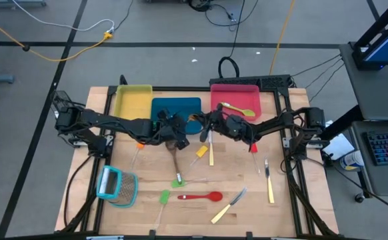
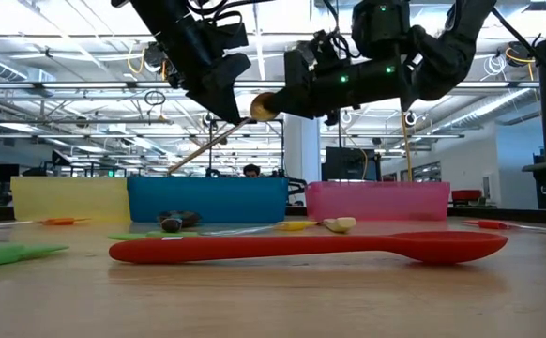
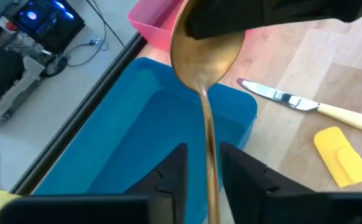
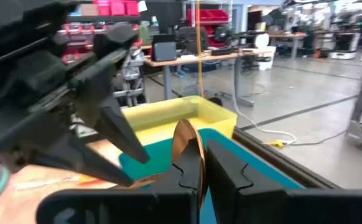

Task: Pick & Place Kitchen Items
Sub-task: Put the gold serving spoon into the red bin

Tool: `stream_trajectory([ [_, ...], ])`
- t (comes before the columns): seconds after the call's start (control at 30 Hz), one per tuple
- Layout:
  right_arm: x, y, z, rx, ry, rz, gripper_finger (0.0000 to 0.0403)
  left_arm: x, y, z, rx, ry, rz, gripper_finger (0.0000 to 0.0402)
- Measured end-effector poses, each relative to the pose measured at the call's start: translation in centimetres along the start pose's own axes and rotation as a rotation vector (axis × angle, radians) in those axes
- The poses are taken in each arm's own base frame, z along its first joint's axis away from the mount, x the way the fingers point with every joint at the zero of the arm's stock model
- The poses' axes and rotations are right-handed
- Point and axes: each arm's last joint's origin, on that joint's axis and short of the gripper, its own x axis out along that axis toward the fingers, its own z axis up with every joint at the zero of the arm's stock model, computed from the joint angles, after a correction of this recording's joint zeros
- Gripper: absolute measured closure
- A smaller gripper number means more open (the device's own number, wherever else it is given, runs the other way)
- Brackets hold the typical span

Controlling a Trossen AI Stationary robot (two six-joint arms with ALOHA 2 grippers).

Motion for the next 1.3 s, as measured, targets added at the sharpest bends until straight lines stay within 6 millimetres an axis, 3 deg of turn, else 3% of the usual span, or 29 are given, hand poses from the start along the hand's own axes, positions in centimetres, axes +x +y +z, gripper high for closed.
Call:
stream_trajectory([
  [0.2, -0.3, -1.2, 1.1, -0.035, -0.026, -0.141, 0.0399, 0.0, -0.1, 0.2, -0.024, -0.022, -0.002, 0.0258],
  [0.33, -1.7, -2.0, 2.4, -0.105, -0.014, -0.254, 0.0399, 0.0, -0.1, 0.3, -0.025, -0.026, -0.005, 0.0248],
  [0.67, -8.4, -5.0, 4.8, -0.151, -0.02, -0.594, 0.0398, 0.0, -0.2, 0.3, -0.032, -0.031, -0.015, 0.0247],
  [0.83, -11.7, -7.2, 3.8, -0.048, -0.059, -0.687, 0.0395, -0.1, -0.2, 0.4, -0.037, -0.035, -0.017, 0.0247],
  [1.0, -14.0, -9.3, 0.9, 0.049, -0.048, -0.745, 0.0394, -0.1, -0.2, 0.4, -0.042, -0.04, -0.019, 0.0247],
  [1.17, -14.1, -10.3, -0.5, 0.135, -0.013, -0.629, 0.0398, 0.0, -0.3, 0.6, -0.049, -0.057, -0.024, 0.0247],
  [1.3, -13.1, -10.6, -0.8, 0.127, 0.032, -0.642, 0.0398, 0.0, -0.3, 0.7, -0.051, -0.065, -0.026, 0.0247],
])
